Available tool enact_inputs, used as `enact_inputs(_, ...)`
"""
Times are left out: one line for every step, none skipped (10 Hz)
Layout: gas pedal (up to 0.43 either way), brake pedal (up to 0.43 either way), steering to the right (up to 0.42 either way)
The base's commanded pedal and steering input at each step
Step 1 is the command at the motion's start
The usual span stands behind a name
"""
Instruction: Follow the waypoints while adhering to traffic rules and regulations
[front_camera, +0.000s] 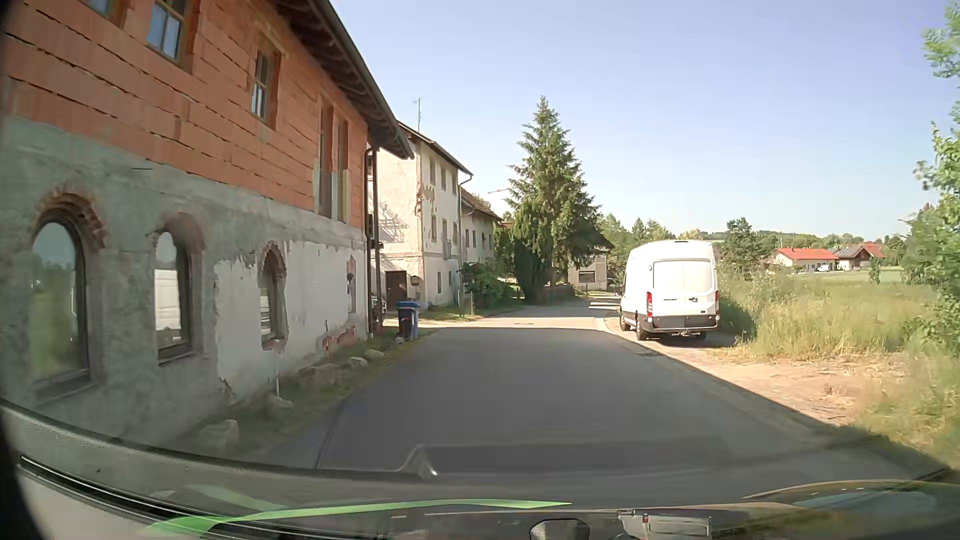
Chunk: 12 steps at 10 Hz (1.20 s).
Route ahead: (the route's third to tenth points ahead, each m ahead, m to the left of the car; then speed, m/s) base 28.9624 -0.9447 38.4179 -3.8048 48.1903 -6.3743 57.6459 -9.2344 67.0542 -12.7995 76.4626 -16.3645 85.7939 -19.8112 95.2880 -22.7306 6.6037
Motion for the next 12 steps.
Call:
enact_inputs(0.079, 0.0, 0.0)
enact_inputs(0.079, 0.0, 0.0)
enact_inputs(0.079, 0.0, 0.0)
enact_inputs(0.079, 0.0, 0.0)
enact_inputs(0.079, 0.0, 0.004)
enact_inputs(0.079, 0.0, 0.009)
enact_inputs(0.079, 0.0, 0.009)
enact_inputs(0.079, 0.0, 0.009)
enact_inputs(0.098, 0.0, 0.009)
enact_inputs(0.098, 0.0, 0.011)
enact_inputs(0.098, 0.0, 0.013)
enact_inputs(0.098, 0.0, 0.015)
